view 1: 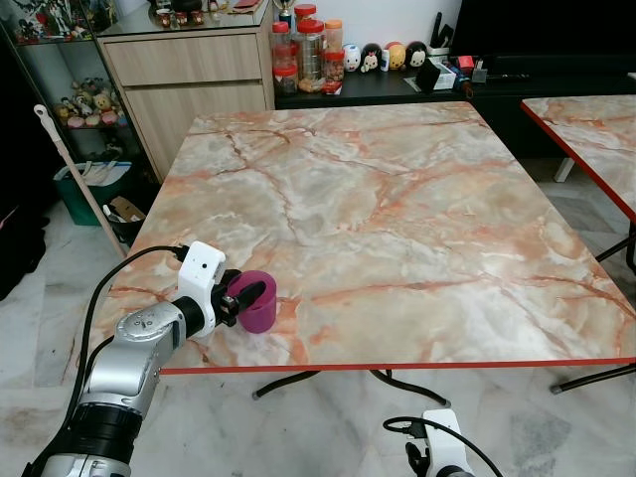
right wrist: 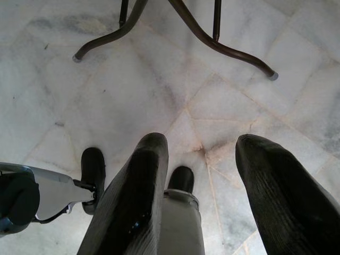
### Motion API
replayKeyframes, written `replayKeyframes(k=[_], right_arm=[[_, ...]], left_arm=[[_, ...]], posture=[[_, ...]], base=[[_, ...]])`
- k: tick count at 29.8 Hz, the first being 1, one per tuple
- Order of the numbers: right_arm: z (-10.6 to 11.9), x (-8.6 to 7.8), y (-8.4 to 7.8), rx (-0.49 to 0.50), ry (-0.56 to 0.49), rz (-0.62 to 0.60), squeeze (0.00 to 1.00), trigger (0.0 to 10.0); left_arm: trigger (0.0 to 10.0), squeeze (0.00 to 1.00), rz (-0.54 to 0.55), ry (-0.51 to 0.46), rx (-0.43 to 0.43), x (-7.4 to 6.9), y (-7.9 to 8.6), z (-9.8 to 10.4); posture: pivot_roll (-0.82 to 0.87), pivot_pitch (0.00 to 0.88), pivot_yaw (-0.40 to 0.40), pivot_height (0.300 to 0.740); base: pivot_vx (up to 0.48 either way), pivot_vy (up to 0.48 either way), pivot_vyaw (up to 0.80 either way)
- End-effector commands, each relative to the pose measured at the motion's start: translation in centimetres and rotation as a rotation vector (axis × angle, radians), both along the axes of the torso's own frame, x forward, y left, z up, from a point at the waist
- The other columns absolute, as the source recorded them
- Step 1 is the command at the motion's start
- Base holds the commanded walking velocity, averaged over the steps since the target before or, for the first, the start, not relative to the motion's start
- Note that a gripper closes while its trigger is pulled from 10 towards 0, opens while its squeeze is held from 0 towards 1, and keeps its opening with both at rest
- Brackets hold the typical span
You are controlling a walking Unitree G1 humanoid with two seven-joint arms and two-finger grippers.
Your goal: Setting the table
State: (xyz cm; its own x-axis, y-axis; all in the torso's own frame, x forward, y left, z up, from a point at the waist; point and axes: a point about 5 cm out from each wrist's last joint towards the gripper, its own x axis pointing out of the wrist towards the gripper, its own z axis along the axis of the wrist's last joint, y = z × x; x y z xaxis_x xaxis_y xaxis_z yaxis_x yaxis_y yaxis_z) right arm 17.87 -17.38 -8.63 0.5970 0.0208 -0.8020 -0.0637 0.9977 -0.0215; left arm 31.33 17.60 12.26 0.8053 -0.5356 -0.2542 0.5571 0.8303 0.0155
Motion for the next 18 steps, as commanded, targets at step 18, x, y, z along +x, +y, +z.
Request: replayKeyframes(k=[18], right_arm=[[0.05,0.20,0.36,0.008,-0.002,0.001,0.00,10.0]], left_arm=[[0.0,0.00,-0.009,-0.023,-0.041,0.09,0.06,0.79]], posture=[[0.03,0.000,0.026,0.740]], base=[[0.000,0.000,0.00]])
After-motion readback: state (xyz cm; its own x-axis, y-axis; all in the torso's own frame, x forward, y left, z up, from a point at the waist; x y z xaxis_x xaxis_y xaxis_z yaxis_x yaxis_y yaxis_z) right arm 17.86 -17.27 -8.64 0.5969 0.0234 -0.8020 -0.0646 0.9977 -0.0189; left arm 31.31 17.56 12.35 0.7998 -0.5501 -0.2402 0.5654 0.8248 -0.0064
